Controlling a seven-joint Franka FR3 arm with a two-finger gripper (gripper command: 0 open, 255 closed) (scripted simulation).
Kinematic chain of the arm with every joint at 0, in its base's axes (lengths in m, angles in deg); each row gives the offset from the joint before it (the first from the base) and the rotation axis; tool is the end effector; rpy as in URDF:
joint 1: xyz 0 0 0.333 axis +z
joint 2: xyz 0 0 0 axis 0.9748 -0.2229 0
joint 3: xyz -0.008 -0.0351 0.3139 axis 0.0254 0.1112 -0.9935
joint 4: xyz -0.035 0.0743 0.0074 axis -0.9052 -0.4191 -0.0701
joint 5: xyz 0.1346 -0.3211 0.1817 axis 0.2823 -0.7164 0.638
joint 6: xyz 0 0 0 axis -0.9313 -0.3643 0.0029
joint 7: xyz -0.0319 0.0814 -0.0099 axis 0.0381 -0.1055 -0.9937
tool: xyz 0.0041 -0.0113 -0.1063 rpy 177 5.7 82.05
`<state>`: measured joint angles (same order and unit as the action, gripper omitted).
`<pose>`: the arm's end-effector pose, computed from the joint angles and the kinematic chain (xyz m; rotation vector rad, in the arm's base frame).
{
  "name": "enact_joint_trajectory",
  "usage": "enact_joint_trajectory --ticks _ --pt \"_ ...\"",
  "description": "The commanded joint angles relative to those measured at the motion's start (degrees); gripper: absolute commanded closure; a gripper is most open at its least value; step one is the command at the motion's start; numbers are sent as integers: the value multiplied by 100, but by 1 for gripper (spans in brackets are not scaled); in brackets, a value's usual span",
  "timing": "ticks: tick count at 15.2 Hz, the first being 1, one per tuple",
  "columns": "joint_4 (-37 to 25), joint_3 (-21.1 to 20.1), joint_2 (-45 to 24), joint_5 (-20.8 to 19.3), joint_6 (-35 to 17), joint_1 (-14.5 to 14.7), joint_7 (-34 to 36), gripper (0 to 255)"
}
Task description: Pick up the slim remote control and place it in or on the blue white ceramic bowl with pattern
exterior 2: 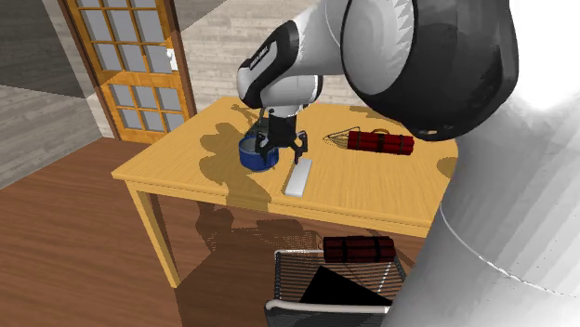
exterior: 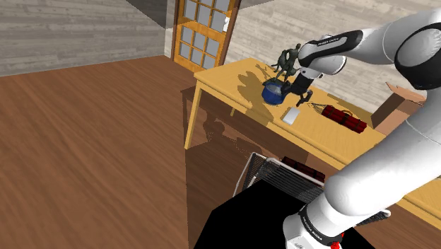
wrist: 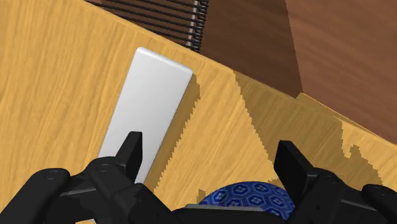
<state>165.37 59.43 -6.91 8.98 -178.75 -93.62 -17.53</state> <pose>0.4329 -0.3347 0.4188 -2.7896 1.3456 -0.0525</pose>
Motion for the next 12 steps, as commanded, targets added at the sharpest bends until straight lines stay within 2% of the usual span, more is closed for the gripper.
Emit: enact_joint_trajectory --ticks 1,6,12 --pt "-153 121 -327 98 -99 -123 -32 0" --pt "-606 348 -1094 364 -216 -443 -49 0" --pt "-469 315 -1326 502 -555 -485 -135 0"
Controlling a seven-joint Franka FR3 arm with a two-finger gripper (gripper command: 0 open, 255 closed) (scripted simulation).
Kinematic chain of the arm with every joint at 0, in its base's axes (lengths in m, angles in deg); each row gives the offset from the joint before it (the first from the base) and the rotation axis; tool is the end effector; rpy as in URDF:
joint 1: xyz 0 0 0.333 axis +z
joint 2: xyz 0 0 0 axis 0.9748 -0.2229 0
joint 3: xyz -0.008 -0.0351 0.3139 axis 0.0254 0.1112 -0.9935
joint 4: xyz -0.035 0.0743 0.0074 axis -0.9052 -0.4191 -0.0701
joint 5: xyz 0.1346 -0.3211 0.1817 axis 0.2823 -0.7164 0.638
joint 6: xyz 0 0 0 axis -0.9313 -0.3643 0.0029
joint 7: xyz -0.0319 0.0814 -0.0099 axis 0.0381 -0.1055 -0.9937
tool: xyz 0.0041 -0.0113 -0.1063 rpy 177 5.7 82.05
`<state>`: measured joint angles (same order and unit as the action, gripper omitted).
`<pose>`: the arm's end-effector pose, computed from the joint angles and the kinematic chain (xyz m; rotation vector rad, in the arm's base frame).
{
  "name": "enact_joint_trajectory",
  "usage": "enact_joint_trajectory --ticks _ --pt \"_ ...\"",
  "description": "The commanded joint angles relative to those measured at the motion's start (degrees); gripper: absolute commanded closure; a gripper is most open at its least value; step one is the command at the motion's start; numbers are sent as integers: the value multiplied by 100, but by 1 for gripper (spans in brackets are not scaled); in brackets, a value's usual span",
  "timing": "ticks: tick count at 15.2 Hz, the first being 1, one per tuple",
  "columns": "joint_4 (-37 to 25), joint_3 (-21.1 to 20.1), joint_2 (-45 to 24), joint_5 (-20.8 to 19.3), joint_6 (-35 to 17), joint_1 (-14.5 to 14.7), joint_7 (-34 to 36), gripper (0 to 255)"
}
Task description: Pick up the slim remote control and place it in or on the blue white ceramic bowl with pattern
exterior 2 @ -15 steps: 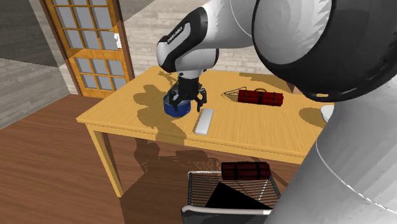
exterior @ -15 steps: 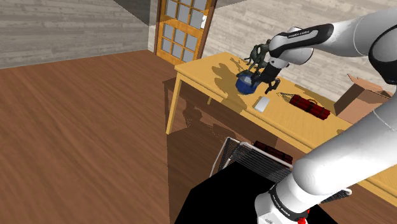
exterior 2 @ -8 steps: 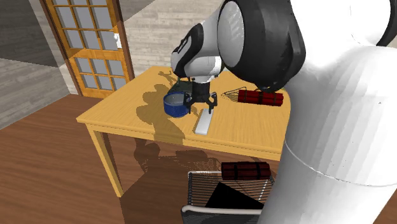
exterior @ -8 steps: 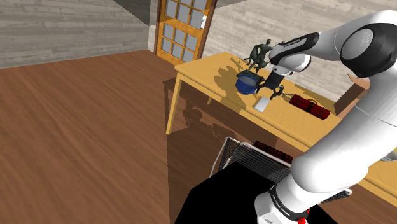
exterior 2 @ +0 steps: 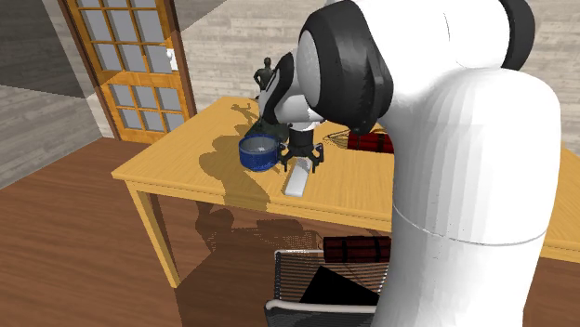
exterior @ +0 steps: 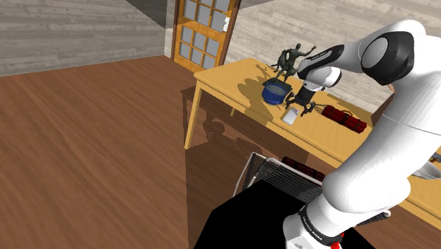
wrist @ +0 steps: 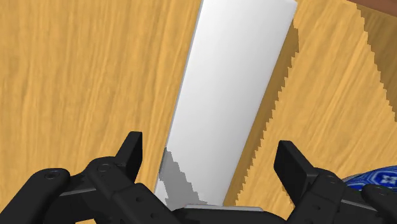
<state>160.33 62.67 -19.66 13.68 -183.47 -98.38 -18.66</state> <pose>0.4178 -0.4152 0.3505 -2.6901 1.5825 -0.0017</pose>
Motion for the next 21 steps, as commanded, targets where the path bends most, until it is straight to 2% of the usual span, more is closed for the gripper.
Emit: enact_joint_trajectory --ticks 1,10,11,21 --pt "62 -18 -95 61 -148 -15 -41 0" --pt "101 -34 -166 106 -251 -26 -71 0" --pt "101 -34 -166 106 -251 -26 -71 255" --pt "78 -24 -120 77 -187 -18 -51 255"
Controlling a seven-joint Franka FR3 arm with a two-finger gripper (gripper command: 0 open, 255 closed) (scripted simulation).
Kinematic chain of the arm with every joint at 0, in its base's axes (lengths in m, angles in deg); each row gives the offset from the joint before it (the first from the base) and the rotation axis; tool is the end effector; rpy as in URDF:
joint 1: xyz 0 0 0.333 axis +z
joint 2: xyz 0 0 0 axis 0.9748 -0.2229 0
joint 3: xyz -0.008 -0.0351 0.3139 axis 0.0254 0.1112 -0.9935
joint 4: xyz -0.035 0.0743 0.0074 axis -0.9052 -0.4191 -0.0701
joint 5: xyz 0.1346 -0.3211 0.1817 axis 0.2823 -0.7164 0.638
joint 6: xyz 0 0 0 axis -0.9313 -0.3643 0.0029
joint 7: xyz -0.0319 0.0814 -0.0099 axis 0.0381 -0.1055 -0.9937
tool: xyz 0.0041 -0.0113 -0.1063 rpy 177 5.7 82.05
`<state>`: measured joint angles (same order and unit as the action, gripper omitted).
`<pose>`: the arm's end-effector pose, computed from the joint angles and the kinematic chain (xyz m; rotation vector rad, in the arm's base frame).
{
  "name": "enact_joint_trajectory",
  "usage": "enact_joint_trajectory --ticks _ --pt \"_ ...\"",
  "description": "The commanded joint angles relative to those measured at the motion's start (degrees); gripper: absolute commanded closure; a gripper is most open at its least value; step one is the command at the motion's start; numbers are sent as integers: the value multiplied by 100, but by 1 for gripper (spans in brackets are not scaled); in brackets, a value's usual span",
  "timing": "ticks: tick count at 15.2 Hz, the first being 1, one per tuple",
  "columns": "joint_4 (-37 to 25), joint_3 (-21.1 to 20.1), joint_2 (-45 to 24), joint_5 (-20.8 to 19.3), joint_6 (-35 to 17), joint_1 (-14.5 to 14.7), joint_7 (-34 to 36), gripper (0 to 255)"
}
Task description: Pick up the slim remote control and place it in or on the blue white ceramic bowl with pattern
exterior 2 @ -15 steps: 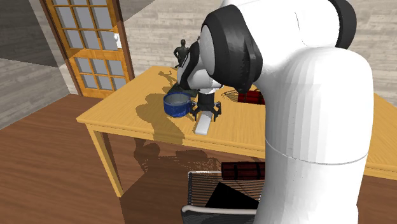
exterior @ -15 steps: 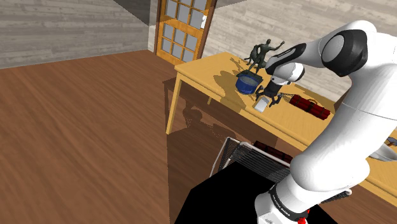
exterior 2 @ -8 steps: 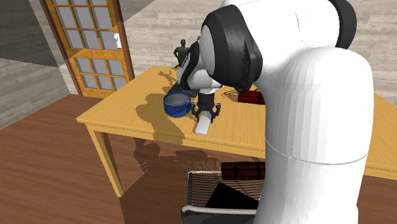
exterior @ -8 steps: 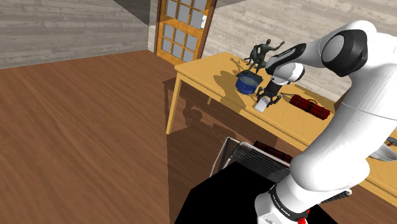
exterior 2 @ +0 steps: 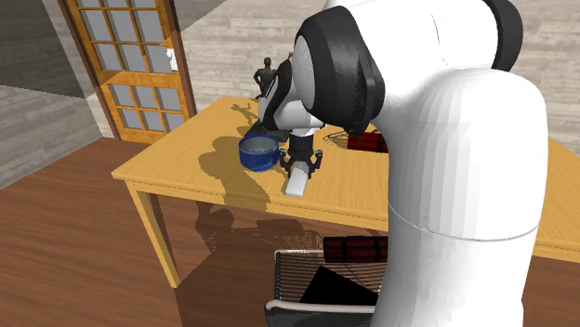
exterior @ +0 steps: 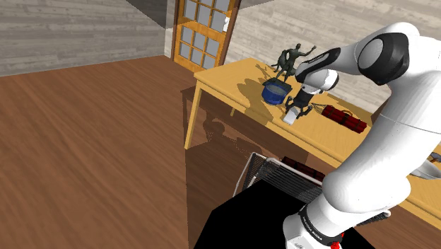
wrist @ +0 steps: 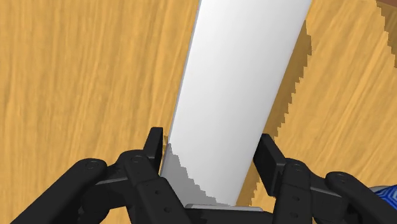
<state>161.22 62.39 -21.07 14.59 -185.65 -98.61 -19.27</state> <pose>0.4176 -0.4153 0.3334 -2.6897 1.5836 -0.0027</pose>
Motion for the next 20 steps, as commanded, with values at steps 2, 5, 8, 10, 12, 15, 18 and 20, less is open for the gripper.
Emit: enact_joint_trajectory --ticks 2,5,8,10,12,15,18,20 --pt "-65 22 109 -70 163 20 50 255" --pt "-154 46 234 -149 363 39 106 255" --pt "-255 65 350 -222 567 55 157 255" --pt "-328 75 422 -266 704 64 188 255" --pt "-407 83 490 -307 842 72 218 255" --pt "-535 94 583 -362 1052 83 258 255" --pt "-675 101 665 -411 1265 91 294 255" --pt "-775 105 714 -439 1408 95 316 255"
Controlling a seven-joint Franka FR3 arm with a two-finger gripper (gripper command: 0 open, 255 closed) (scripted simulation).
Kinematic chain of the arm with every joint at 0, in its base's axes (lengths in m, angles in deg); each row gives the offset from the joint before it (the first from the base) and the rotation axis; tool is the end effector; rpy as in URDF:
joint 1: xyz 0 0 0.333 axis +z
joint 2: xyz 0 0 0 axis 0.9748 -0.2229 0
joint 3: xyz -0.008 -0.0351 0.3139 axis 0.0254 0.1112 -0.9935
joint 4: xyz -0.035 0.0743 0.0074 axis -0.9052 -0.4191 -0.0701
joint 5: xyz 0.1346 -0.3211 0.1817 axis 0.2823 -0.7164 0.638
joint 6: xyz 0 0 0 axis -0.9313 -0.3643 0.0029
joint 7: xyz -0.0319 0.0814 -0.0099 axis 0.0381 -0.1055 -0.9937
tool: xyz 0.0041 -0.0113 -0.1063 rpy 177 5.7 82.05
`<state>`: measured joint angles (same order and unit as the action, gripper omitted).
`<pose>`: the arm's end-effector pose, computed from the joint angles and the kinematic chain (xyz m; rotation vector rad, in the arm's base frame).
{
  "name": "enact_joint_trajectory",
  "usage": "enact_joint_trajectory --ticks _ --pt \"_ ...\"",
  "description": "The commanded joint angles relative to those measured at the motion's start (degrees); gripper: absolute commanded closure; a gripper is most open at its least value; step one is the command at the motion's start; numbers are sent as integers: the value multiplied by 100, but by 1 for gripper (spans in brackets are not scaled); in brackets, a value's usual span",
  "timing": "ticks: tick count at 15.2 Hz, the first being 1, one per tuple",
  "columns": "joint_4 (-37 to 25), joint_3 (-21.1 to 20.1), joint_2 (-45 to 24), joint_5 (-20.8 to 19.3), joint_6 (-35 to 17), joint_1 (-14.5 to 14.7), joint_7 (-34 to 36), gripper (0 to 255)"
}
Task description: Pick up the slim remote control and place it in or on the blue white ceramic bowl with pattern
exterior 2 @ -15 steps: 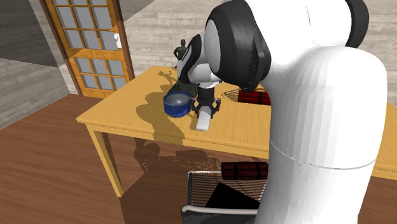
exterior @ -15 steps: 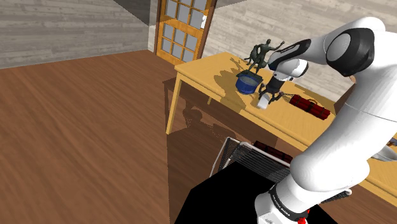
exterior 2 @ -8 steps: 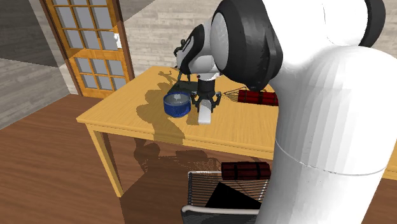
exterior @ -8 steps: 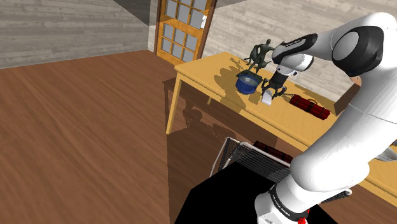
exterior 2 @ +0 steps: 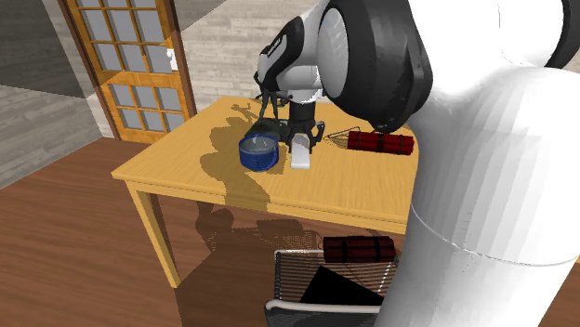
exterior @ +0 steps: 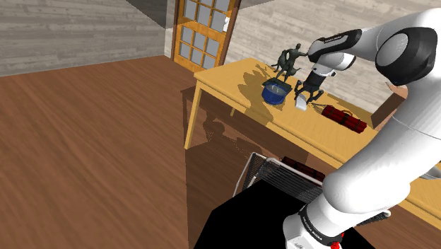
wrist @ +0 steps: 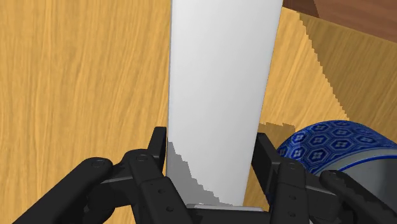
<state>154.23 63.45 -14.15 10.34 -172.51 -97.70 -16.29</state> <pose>0.4170 -0.4152 0.4347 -2.6900 1.5831 -0.0022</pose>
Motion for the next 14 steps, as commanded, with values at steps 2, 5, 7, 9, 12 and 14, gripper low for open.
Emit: enact_joint_trajectory --ticks 2,5,7,9,12,14 --pt "-180 4 66 -40 238 8 37 255" --pt "-348 7 122 -73 456 12 63 255" --pt "-467 10 153 -91 602 14 77 255" --pt "-592 12 179 -106 750 15 90 255" --pt "-759 14 207 -122 942 16 104 255" --pt "-1195 -56 -143 22 1057 60 203 255"
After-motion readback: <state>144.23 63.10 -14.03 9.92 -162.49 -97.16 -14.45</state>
